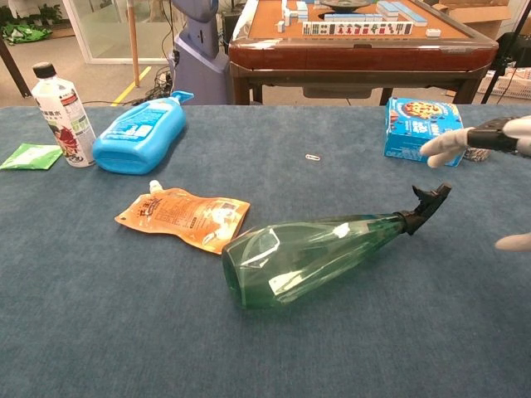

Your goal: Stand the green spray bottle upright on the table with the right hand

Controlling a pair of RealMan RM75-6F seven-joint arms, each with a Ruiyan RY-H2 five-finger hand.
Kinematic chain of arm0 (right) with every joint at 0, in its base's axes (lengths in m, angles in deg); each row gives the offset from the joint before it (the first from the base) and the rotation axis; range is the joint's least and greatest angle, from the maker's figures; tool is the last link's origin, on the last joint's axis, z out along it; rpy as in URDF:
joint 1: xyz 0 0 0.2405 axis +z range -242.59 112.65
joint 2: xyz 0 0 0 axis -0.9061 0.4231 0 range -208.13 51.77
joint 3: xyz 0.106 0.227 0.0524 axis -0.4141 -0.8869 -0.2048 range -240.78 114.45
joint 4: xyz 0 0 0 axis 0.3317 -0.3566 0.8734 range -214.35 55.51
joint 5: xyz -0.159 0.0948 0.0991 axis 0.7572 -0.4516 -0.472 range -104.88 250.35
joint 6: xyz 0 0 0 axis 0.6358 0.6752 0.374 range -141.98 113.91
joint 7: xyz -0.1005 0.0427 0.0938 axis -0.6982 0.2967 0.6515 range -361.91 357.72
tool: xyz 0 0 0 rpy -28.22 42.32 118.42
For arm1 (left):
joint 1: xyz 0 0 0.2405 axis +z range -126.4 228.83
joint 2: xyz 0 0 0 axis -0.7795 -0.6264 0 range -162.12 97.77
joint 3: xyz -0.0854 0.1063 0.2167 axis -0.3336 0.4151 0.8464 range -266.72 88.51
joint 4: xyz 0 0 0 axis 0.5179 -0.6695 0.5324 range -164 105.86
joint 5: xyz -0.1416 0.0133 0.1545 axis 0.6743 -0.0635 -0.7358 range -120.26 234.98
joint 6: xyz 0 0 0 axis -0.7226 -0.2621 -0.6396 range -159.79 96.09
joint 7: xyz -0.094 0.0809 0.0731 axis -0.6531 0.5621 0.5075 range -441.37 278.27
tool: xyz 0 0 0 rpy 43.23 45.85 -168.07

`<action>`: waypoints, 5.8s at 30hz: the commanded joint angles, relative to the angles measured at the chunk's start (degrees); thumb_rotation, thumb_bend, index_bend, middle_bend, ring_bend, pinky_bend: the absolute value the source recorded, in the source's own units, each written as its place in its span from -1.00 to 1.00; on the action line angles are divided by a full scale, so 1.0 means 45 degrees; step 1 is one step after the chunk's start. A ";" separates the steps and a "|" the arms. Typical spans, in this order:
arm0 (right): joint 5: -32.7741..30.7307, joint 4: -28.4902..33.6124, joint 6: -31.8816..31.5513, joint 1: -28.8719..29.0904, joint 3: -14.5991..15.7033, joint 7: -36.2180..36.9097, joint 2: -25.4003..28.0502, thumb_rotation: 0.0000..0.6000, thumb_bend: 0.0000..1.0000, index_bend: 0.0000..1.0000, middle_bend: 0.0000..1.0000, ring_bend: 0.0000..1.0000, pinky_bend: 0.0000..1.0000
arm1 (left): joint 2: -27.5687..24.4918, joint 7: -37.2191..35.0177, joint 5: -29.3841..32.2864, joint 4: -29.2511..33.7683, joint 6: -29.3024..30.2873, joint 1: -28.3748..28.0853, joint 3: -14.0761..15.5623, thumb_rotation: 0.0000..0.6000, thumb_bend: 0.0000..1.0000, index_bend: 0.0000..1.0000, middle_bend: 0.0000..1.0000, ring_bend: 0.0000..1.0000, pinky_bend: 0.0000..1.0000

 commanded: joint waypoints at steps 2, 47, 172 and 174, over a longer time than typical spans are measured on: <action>-0.0669 -0.0791 0.0776 0.0801 -0.0318 -0.0385 -0.0790 1.00 -1.00 -0.72 -0.65 -0.77 -0.84 | -0.0018 -0.0056 -0.0026 -0.0006 0.0102 0.0054 -0.0022 1.00 -0.49 -0.33 -0.38 -0.42 -0.68; -0.5580 -0.8824 0.3402 0.5268 -0.1781 -0.1340 -0.5658 1.00 -1.00 -0.72 -0.65 -0.77 -0.84 | -0.0225 -0.0617 0.0537 -0.0507 0.0045 0.0341 -0.0136 1.00 -0.49 -0.30 -0.38 -0.42 -0.68; -0.7291 -0.5545 0.5270 0.5624 0.0438 0.2955 -0.0975 1.00 0.24 -1.00 -0.45 -0.79 -0.84 | -0.0027 -0.0777 0.0300 -0.0791 -0.0314 0.0380 0.0092 1.00 -0.49 -0.28 -0.38 -0.42 -0.68; -0.7444 -0.5820 0.5421 0.5722 0.0415 0.2933 -0.1223 1.00 0.24 -1.00 -0.46 -0.80 -0.84 | -0.0042 -0.0759 0.0289 -0.0765 -0.0295 0.0385 0.0094 1.00 -0.49 -0.28 -0.38 -0.42 -0.68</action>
